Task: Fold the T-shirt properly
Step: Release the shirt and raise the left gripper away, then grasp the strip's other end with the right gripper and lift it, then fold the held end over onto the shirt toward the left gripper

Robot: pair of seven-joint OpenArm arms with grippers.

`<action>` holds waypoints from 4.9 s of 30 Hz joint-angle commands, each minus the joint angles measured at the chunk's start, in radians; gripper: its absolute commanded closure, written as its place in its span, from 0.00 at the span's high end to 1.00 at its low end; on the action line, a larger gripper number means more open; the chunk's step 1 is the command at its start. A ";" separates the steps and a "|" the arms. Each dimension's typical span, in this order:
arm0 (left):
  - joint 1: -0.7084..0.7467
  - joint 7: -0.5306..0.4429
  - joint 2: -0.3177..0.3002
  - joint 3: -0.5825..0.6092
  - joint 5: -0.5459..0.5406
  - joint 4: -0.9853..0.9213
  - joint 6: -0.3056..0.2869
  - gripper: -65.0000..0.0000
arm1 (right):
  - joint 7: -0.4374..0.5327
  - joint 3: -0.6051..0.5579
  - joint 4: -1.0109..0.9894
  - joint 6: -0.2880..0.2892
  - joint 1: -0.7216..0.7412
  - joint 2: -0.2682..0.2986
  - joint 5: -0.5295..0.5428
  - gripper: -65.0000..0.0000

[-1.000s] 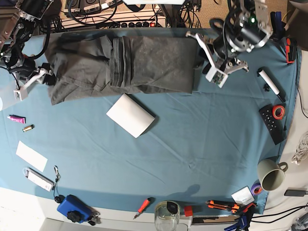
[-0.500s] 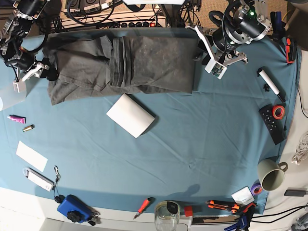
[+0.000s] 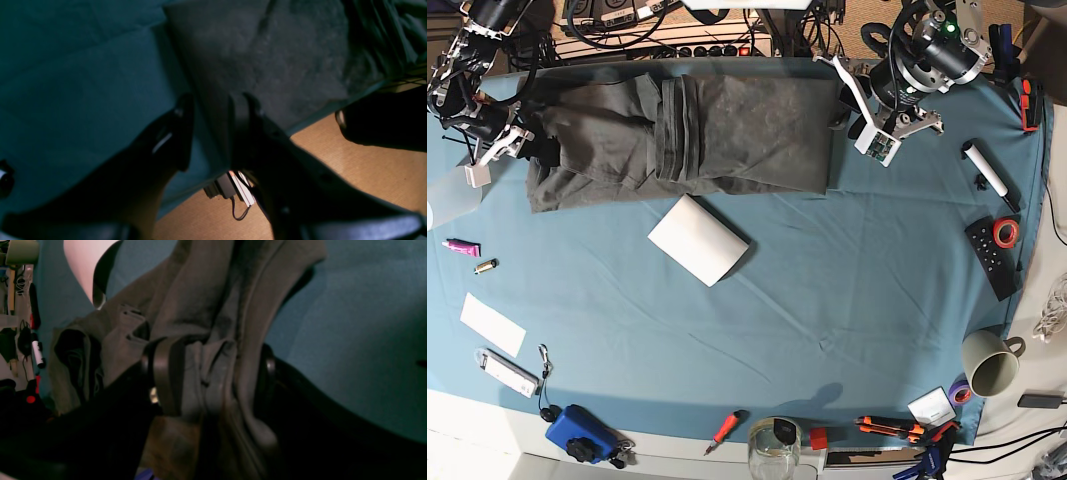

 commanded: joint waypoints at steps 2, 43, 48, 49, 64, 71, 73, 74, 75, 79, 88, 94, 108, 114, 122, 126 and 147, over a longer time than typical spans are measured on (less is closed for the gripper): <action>0.003 -0.021 0.000 0.001 -0.008 0.016 -0.003 0.28 | -0.035 -0.003 0.002 -0.006 -0.005 0.006 -0.025 0.21; 0.010 -0.045 0.005 0.001 0.091 0.016 0.031 0.28 | -0.035 -0.002 0.253 0.054 0.040 0.068 0.299 0.00; 0.020 -0.043 0.005 0.001 0.090 0.016 0.031 0.28 | -0.035 -0.005 0.413 0.054 -0.038 0.030 0.300 0.00; 0.020 -0.043 0.005 0.001 0.090 0.016 0.033 0.28 | -0.035 -0.013 0.430 0.054 -0.047 0.022 0.300 0.00; 0.067 -0.071 0.004 -0.201 0.043 0.016 0.090 0.28 | -0.035 -0.364 0.520 0.054 -0.003 -0.060 0.300 0.00; 0.070 -0.071 0.004 -0.301 0.007 0.016 0.090 0.28 | -0.035 -0.526 0.578 0.054 0.021 -0.104 0.300 0.00; 0.070 -0.071 0.004 -0.321 0.006 0.016 0.090 0.28 | -0.035 -0.583 0.578 0.054 0.023 -0.113 0.300 0.00; 0.070 -0.071 0.004 -0.328 0.006 0.016 0.090 0.28 | -0.035 -0.606 0.578 0.054 0.024 -0.118 0.300 0.00; 0.070 -0.072 0.004 -0.333 0.006 0.016 0.090 0.28 | -0.035 -0.624 0.578 0.054 0.026 -0.125 0.300 0.00; 0.076 -0.072 0.005 -0.338 0.006 0.016 0.090 0.28 | -0.035 -0.658 0.577 0.054 0.034 -0.163 0.300 0.00; 0.084 -0.076 0.005 -0.338 0.007 0.016 0.089 0.28 | -0.035 -0.656 0.577 0.054 0.045 -0.199 0.167 0.00; 0.090 -0.079 0.005 -0.338 0.008 0.016 0.089 0.28 | -0.035 -0.656 0.577 0.054 0.045 -0.199 0.174 0.23; 0.098 -0.083 0.005 -0.338 0.037 0.016 0.090 0.28 | -0.035 -0.655 0.578 0.054 0.190 -0.203 0.300 0.23; 0.114 -0.095 0.005 -0.338 0.037 0.016 0.090 0.28 | -0.035 -0.607 0.578 0.054 0.257 -0.205 0.209 0.23; 0.116 -0.119 0.005 -0.338 0.036 0.016 0.089 0.28 | 0.054 -0.346 0.576 0.054 0.274 -0.198 -0.111 0.04; 0.116 -0.121 0.005 -0.338 0.027 0.016 0.089 0.28 | 0.043 -0.328 0.576 0.048 0.222 -0.153 -0.139 0.00; 0.094 -0.124 0.005 -0.338 -0.035 0.016 0.045 0.28 | -0.035 -0.578 0.576 -0.004 -0.022 -0.132 -0.121 0.00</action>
